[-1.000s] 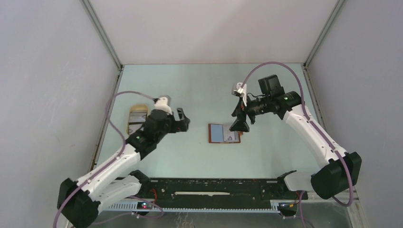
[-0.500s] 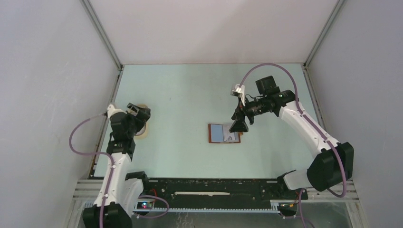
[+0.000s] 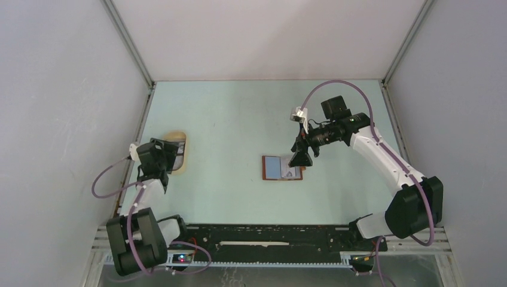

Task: Put the credit cards into the card holder
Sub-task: Move the storage box to the center of the board.

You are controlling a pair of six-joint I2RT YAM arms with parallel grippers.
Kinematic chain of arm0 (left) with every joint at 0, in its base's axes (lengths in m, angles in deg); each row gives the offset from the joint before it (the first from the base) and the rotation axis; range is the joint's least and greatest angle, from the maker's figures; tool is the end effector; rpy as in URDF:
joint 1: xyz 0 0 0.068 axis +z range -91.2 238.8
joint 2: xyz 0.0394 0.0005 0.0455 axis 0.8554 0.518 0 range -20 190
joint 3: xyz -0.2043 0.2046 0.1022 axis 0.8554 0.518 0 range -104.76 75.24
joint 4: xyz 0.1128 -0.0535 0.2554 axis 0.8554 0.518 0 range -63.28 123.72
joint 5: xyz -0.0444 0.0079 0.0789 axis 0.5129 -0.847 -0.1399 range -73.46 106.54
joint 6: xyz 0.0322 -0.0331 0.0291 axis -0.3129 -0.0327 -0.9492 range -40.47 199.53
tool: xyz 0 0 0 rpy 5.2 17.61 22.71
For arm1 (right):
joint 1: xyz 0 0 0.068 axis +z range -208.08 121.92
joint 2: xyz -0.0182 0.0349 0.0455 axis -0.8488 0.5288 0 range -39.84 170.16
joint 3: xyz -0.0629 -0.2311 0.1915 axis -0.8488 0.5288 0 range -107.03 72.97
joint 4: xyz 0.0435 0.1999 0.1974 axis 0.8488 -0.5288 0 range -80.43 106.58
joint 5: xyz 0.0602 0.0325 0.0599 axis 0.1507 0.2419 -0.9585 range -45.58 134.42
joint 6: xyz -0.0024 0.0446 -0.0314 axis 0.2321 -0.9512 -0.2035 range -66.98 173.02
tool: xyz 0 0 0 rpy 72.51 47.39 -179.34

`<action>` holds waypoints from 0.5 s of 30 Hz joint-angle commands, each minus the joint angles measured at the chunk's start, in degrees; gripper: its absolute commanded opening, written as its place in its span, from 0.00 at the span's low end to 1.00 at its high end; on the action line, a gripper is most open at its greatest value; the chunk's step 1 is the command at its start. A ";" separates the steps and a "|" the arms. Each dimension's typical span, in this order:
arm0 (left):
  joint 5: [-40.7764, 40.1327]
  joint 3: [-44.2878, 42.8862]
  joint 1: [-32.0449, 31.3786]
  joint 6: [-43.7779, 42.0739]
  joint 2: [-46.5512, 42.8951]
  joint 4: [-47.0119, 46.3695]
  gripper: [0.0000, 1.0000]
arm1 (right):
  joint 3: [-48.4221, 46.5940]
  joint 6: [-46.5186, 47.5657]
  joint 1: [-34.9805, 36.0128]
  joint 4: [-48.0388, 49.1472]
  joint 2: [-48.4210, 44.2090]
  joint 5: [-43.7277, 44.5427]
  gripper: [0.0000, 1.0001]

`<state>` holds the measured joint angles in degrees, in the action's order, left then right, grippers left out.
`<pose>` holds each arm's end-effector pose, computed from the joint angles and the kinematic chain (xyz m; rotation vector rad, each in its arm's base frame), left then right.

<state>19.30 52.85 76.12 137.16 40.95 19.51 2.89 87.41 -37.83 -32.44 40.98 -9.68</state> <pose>0.2079 0.0630 0.1964 -1.2865 1.7264 -0.4654 0.2676 0.1303 0.3348 -1.3376 1.8977 1.0890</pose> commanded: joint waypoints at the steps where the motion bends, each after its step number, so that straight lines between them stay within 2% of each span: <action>1: -1.79 -1.59 0.60 -0.98 2.45 -2.33 0.80 | -0.32 1.03 -0.38 -0.79 -0.74 -0.73 0.85; 4: -2.02 -1.27 0.59 -0.57 4.15 -4.09 0.76 | -0.30 1.09 -0.39 -0.79 -0.61 -0.87 0.85; 15: -0.04 -2.19 1.22 0.60 12.14 -11.43 0.75 | -0.32 1.81 -0.39 -1.30 -0.15 -0.89 0.84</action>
<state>18.49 52.67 76.63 137.62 50.72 11.80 2.89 87.76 -37.85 -32.55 40.98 -9.68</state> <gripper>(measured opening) 0.756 0.846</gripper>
